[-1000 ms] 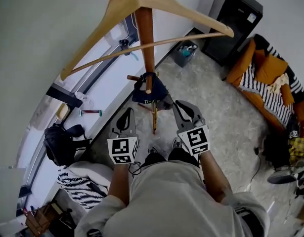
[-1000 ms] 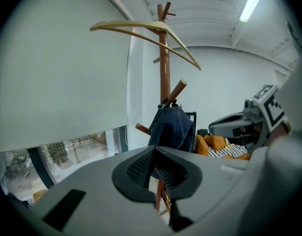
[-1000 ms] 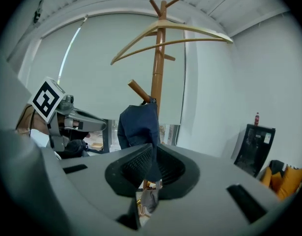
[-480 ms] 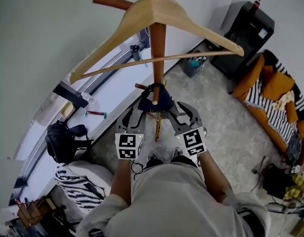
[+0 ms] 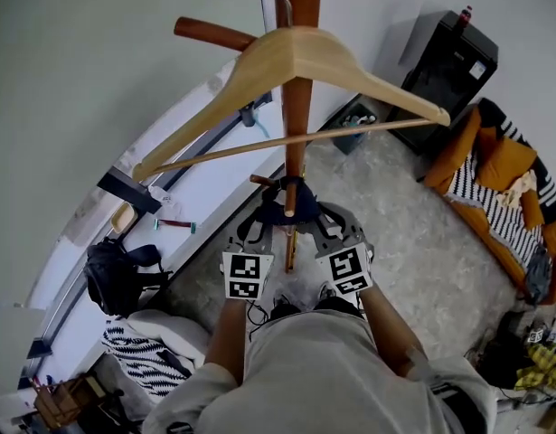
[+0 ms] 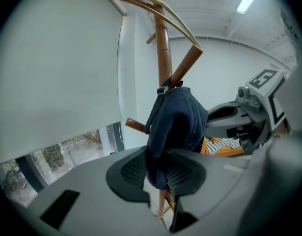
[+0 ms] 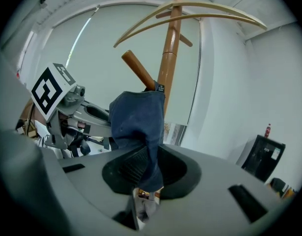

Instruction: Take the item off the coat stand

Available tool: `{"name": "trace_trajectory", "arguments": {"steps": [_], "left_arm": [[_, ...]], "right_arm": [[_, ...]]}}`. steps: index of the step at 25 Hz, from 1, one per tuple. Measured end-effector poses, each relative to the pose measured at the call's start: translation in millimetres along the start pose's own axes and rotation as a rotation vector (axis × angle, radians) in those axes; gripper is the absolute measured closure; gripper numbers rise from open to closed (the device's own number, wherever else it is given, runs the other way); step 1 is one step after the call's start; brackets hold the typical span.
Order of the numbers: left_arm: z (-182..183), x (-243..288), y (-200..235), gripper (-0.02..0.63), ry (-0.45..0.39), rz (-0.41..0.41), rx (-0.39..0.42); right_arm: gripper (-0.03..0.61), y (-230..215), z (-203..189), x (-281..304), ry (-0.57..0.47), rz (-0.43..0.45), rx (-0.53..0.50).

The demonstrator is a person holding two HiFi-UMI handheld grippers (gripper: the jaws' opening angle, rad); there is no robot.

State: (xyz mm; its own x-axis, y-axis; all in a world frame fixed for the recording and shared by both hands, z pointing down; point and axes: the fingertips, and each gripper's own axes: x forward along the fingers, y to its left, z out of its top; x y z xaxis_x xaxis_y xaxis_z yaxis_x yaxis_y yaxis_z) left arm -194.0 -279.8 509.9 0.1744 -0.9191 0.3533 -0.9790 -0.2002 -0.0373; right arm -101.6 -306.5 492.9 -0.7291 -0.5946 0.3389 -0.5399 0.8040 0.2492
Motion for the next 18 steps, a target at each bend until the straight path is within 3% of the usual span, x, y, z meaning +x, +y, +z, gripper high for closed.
{"name": "trace_trajectory", "arguments": {"steps": [3, 18], "left_arm": [[4, 0, 2, 0.569, -0.020, -0.003, 0.011], [18, -18, -1, 0.577, -0.045, 0.003, 0.033]], "right_arm": [[0.535, 1, 2, 3, 0.002, -0.013, -0.004], [0.555, 14, 16, -13, -0.019, -0.033, -0.021]]}}
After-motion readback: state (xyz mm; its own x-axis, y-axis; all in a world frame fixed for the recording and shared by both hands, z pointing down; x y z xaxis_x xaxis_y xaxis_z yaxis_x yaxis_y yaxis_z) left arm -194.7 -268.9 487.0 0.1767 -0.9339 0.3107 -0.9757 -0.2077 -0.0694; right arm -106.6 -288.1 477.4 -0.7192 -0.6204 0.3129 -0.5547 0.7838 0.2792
